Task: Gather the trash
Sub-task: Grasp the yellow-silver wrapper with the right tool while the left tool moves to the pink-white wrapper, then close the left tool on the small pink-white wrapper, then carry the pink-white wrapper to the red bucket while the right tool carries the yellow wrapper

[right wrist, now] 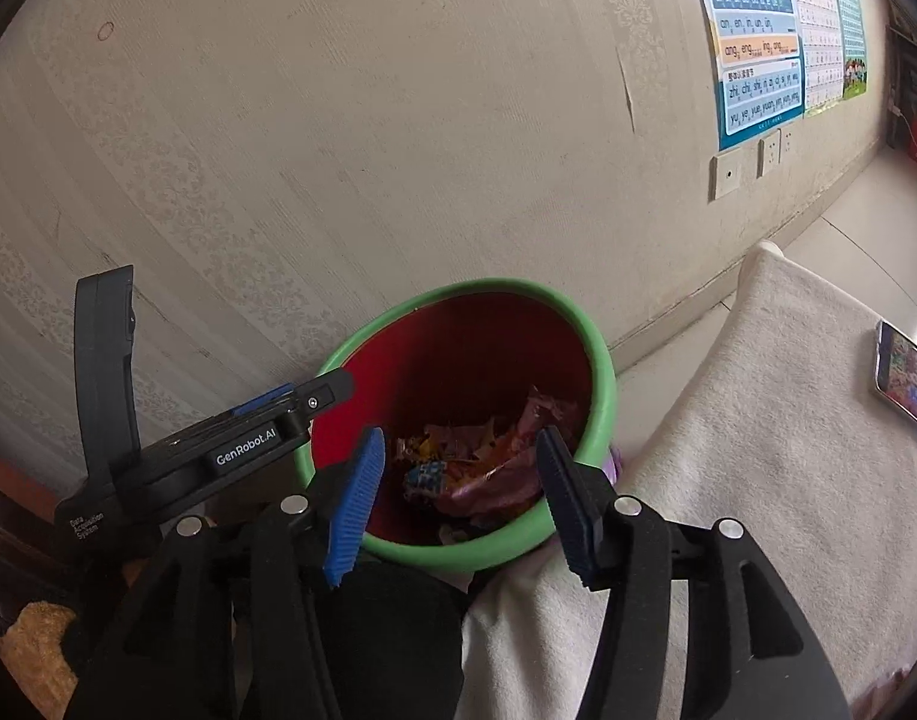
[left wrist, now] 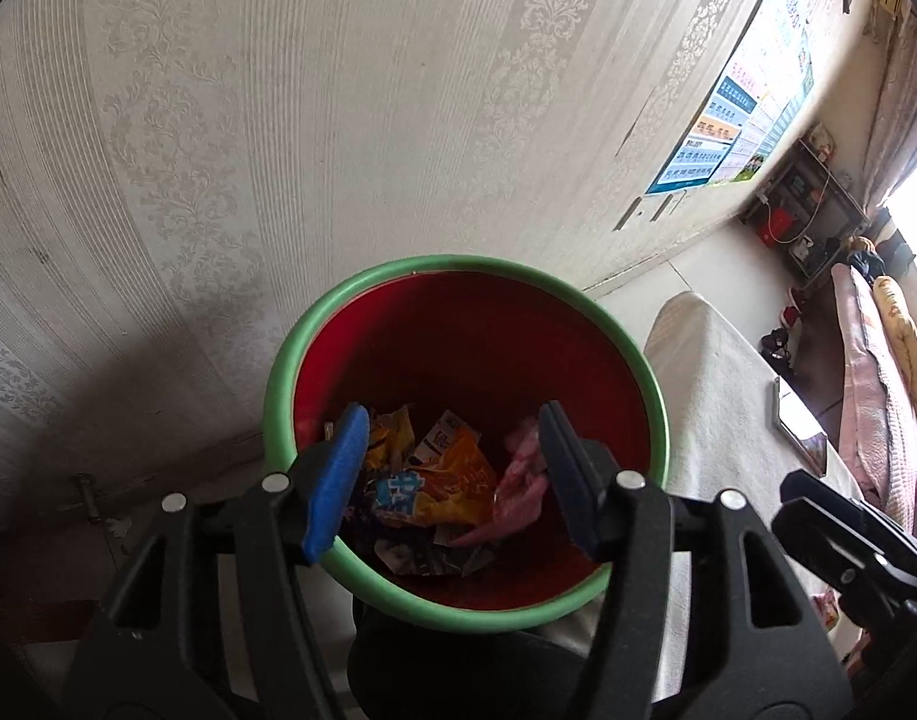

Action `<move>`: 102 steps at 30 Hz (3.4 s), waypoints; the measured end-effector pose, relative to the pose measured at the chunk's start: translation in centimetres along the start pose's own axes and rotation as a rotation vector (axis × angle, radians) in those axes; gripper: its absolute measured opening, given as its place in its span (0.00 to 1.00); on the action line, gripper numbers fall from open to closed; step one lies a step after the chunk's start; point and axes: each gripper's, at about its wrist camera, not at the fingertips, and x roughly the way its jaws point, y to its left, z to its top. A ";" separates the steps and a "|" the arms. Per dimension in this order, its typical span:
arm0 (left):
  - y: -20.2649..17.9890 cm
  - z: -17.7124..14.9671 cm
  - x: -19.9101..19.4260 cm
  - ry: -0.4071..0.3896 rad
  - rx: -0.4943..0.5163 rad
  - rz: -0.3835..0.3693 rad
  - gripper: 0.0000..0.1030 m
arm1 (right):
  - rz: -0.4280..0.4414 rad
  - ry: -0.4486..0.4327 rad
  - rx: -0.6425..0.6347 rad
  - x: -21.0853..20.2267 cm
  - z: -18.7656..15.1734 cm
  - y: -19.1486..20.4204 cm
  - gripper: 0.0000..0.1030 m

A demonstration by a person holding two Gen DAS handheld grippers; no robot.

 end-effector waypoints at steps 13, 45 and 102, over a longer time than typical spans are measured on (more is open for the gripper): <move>-10.0 -3.7 0.0 0.052 0.171 -0.176 0.60 | -0.445 0.454 0.079 -14.3 -17.0 -15.5 0.58; -23.0 -13.5 0.9 0.254 0.439 -0.369 0.62 | -0.391 -0.018 0.429 -20.6 -15.1 -20.6 0.26; -21.3 -9.6 -1.1 0.157 0.381 -0.400 0.38 | -0.515 -0.031 0.331 -17.1 -14.2 -19.5 0.29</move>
